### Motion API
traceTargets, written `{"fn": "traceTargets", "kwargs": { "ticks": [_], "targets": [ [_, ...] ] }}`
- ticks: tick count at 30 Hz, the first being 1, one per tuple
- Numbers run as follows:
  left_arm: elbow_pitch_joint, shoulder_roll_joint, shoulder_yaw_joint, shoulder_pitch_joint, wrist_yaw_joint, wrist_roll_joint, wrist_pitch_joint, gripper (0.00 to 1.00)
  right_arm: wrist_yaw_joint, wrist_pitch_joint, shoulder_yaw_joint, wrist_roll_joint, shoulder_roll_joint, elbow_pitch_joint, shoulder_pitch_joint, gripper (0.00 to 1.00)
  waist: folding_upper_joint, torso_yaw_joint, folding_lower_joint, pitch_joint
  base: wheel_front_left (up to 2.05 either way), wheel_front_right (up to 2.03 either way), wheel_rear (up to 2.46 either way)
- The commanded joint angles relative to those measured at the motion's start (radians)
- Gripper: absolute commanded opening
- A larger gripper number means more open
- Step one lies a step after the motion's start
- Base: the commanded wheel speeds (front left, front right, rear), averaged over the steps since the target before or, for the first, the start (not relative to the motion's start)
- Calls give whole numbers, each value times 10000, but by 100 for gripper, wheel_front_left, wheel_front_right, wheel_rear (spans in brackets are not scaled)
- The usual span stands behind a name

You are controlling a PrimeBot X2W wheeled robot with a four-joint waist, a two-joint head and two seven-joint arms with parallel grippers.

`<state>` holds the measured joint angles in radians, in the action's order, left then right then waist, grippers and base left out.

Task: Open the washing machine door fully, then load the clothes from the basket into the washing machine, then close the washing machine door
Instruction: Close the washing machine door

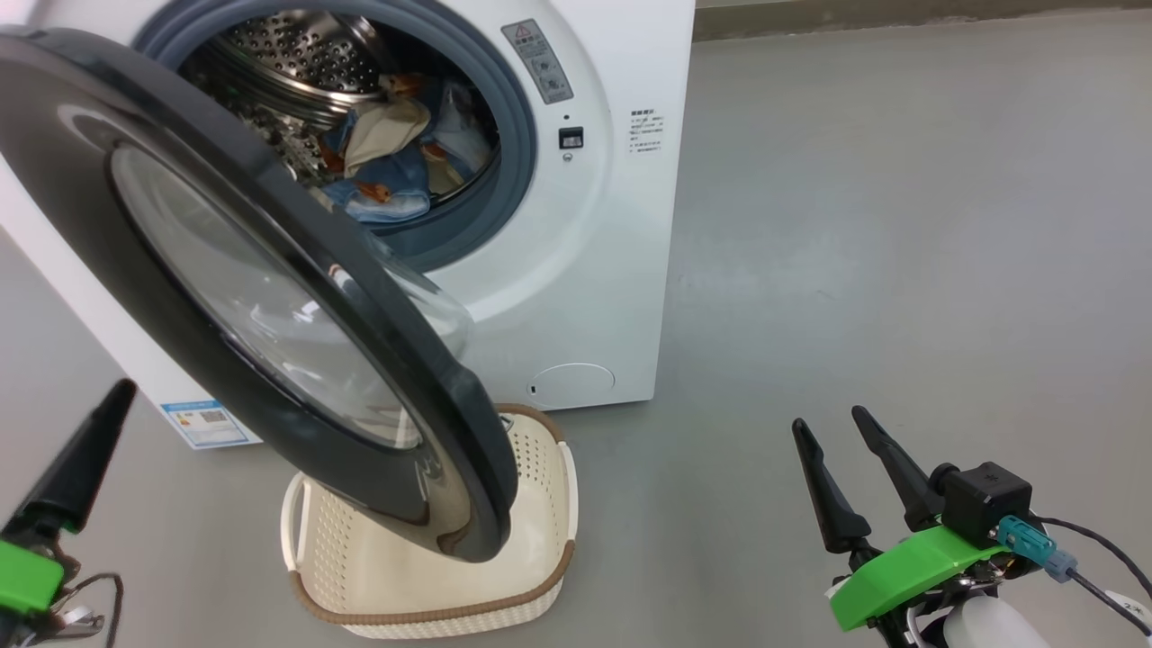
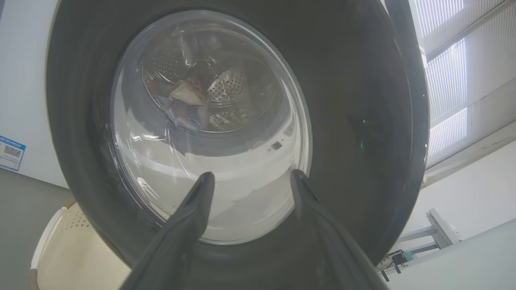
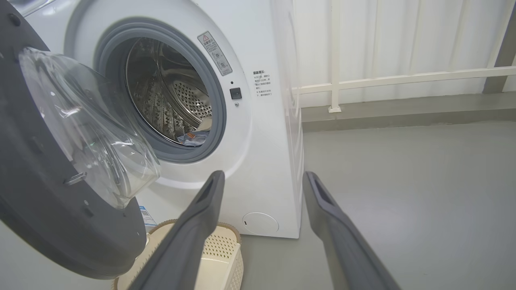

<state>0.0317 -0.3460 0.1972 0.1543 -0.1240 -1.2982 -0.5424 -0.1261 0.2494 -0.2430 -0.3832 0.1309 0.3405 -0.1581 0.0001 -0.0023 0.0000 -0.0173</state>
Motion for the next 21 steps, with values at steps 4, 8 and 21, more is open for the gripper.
{"fn": "traceTargets", "kwargs": {
  "ticks": [4,8,21],
  "targets": [
    [-533,-748,-57,-421,-64,972,1878,100,-46,124,-133,-31,162,-232,-206,100,-1,73,0,-8,0,0,0],
    [-421,-1089,-605,-930,-65,1598,3595,100,-46,124,-112,-51,243,-240,-200,100,-1,111,0,45,0,0,0],
    [1299,-1824,-2482,-1602,-66,3814,7752,100,-46,124,-202,-117,291,-221,-187,100,-1,1,0,98,0,0,0]
  ]
}}
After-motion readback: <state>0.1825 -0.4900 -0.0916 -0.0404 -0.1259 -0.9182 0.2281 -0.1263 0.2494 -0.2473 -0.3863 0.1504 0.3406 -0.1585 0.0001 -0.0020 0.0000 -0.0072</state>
